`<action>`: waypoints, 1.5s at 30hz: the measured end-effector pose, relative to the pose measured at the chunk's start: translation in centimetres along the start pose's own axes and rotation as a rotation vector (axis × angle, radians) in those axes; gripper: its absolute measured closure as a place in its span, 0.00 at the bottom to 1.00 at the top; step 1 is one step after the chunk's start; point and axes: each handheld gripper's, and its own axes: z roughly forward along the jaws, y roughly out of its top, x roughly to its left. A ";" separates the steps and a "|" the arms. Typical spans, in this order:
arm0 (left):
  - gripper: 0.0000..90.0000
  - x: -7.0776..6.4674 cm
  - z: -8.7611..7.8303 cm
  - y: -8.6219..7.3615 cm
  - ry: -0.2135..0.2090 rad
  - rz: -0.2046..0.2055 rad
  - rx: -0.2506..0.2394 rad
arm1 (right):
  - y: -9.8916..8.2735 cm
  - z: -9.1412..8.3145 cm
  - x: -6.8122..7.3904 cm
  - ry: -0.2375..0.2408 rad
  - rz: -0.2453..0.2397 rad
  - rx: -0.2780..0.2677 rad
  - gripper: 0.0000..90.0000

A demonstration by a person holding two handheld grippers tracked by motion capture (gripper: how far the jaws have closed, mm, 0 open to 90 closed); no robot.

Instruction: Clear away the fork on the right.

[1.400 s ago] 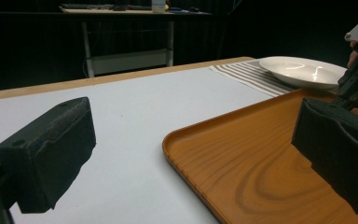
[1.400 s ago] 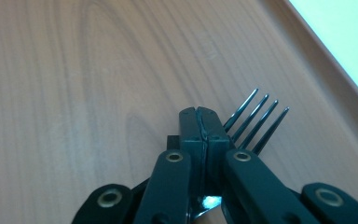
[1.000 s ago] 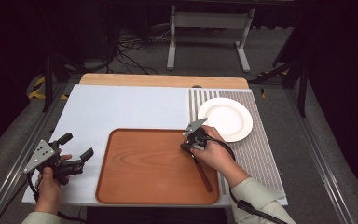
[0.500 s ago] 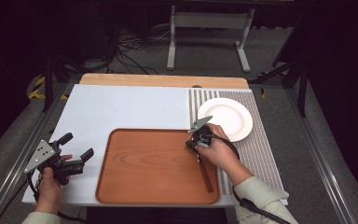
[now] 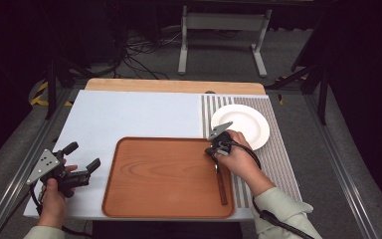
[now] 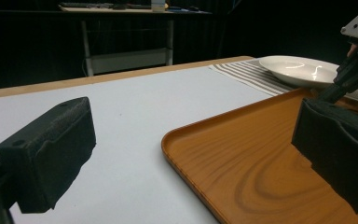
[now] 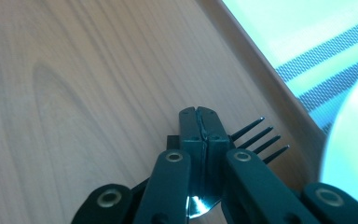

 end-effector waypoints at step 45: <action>0.00 0.0 0.1 0.1 0.004 0.002 0.002 | -0.5 -8.1 1.3 -0.020 0.020 -0.390 0.15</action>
